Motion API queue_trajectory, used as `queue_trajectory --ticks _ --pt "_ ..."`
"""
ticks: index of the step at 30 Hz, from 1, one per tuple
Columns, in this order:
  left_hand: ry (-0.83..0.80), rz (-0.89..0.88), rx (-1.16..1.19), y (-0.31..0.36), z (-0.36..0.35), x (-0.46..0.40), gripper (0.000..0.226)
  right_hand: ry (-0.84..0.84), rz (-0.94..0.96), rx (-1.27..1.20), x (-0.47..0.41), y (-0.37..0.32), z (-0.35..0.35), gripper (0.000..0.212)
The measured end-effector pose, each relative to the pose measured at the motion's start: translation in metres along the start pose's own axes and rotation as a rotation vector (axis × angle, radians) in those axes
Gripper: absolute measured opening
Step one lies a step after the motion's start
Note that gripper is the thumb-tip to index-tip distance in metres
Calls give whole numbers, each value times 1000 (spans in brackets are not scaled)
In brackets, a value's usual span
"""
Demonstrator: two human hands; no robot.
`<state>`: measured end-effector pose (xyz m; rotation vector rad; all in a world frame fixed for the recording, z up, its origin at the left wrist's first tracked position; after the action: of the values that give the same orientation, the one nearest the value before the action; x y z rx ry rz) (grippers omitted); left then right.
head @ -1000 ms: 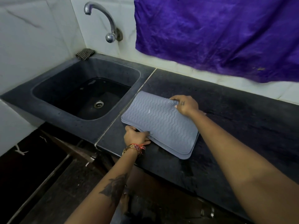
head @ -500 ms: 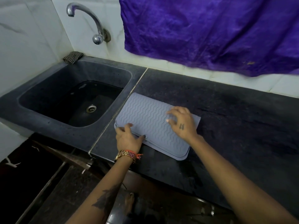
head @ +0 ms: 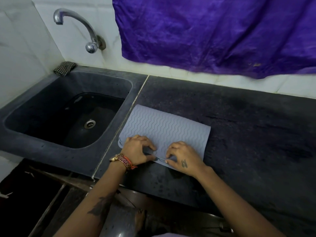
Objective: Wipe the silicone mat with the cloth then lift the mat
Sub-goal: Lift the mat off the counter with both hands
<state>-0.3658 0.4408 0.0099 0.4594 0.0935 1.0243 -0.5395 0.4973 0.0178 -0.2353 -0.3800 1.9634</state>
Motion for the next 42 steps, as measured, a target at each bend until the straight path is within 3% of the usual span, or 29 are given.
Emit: queue_trajectory --ticks 6,10,14,25,29,36,39,42 --pt "-106 -137 -15 -1 7 -21 25 10 -24 92 -7 -6 13 18" --pt "-67 -205 42 -8 22 -34 13 29 -24 156 -14 -2 39 16" --pt "-61 -201 118 -19 51 -52 19 137 -50 188 -25 13 79 19" --pt "181 -251 385 -18 136 -145 29 428 -210 151 -70 73 164 17" --pt "197 -112 603 -30 146 -188 20 499 -299 29 -89 97 175 17" --pt "158 76 793 -49 130 -250 17 449 -379 43 -134 137 178 19" --pt "132 167 787 -58 115 -273 26 424 -440 -43 -143 162 168 18" --pt "132 236 632 -63 102 -290 43 359 -552 -111 -146 193 149 18"
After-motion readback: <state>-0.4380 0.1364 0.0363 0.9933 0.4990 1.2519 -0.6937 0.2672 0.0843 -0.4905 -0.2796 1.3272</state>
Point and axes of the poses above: each hand's wrist, its own x-axis away from the middle knuckle, its own z-axis out of the back of the hand, y = z × x, the point moved 4 cm from there along -x, towards the middle knuckle, and after that the axes turned 5 degrees about -y, right-handed, at the moved point
